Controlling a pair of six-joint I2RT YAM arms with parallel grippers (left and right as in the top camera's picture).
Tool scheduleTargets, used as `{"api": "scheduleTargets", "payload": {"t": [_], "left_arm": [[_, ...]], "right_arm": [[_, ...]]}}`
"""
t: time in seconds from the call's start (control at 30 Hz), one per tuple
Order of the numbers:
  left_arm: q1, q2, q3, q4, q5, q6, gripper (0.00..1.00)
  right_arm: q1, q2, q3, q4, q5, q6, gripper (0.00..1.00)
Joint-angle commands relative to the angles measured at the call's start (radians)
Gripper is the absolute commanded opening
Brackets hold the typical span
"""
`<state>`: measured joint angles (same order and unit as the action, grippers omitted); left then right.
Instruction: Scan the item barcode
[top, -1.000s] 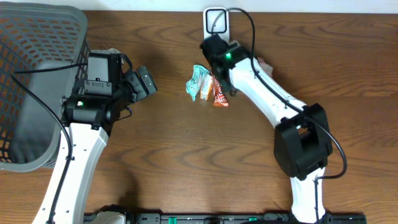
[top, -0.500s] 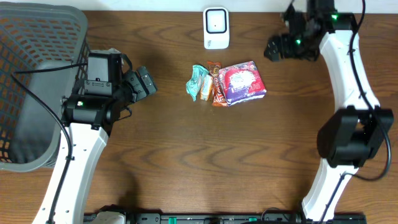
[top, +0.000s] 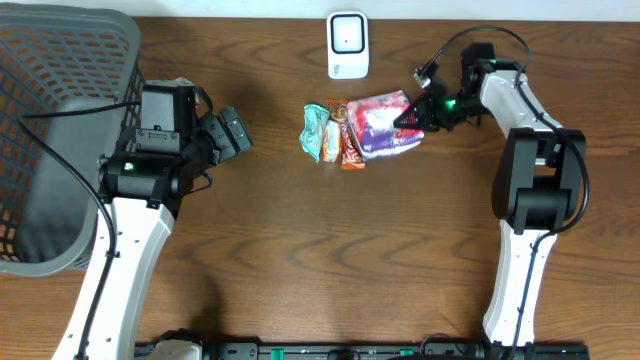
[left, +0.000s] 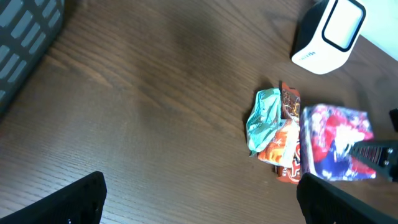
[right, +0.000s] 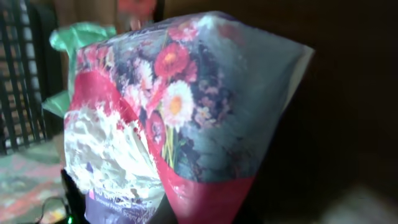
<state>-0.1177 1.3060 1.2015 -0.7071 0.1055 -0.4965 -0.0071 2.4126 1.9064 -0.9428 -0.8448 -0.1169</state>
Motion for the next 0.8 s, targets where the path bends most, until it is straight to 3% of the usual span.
{"api": "scheduleTargets", "payload": {"t": [0.0, 0.27, 0.57, 0.77], "left_arm": [[0.003, -0.004, 0.0, -0.001, -0.002, 0.01, 0.98], [0.003, -0.004, 0.0, -0.001, -0.002, 0.01, 0.98], [0.003, -0.004, -0.001, -0.001, -0.002, 0.01, 0.98], [0.003, -0.004, 0.0, -0.001, -0.002, 0.01, 0.98]], "right_arm": [[0.007, -0.131, 0.093, 0.081, -0.021, 0.167, 0.01], [0.069, -0.193, 0.124, 0.588, 0.053, 0.529, 0.01], [0.229, -0.124, 0.124, 0.67, 0.391, 0.549, 0.01], [0.098, -0.179, 0.127, 0.626, 0.515, 0.539, 0.01]]}}
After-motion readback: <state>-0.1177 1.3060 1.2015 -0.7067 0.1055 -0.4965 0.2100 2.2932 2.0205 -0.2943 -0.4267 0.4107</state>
